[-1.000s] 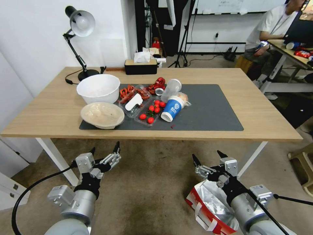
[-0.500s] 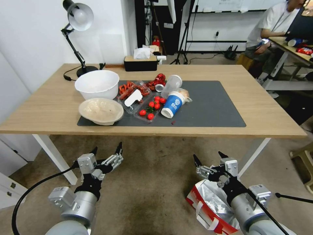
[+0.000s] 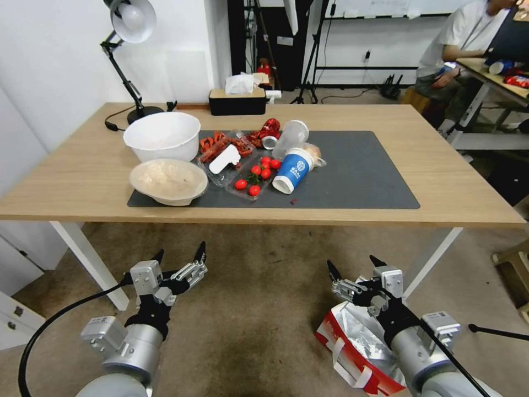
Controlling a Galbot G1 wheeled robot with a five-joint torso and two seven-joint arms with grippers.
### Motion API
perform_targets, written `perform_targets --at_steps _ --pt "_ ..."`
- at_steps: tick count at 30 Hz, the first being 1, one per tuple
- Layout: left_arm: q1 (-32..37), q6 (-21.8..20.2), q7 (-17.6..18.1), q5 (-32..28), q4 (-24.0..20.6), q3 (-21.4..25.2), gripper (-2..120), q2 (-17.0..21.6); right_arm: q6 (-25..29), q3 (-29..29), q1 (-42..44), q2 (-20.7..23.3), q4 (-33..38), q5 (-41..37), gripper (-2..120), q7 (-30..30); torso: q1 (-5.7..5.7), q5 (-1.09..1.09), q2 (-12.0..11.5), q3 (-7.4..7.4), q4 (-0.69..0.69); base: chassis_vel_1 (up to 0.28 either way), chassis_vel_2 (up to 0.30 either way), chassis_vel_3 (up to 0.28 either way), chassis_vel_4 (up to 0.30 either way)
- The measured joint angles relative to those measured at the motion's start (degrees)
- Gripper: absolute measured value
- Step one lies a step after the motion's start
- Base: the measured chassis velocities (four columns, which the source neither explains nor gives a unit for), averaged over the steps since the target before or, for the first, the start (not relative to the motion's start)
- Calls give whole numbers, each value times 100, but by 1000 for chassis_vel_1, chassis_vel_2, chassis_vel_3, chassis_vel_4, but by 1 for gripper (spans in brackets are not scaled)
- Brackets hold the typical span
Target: Pick up the food delivery bag from the floor and place it on the table.
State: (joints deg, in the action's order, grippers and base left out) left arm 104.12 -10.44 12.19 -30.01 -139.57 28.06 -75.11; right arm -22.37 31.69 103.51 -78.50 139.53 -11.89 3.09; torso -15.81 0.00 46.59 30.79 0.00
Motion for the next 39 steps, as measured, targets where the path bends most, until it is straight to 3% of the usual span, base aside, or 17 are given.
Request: perform_targets --at_steps 39 --pt "57 -8 71 31 -22 -3 100 -49 164 -50 -34 -4 -95 -18 100 2 405 0 -983 -579 0 0 0 0 0"
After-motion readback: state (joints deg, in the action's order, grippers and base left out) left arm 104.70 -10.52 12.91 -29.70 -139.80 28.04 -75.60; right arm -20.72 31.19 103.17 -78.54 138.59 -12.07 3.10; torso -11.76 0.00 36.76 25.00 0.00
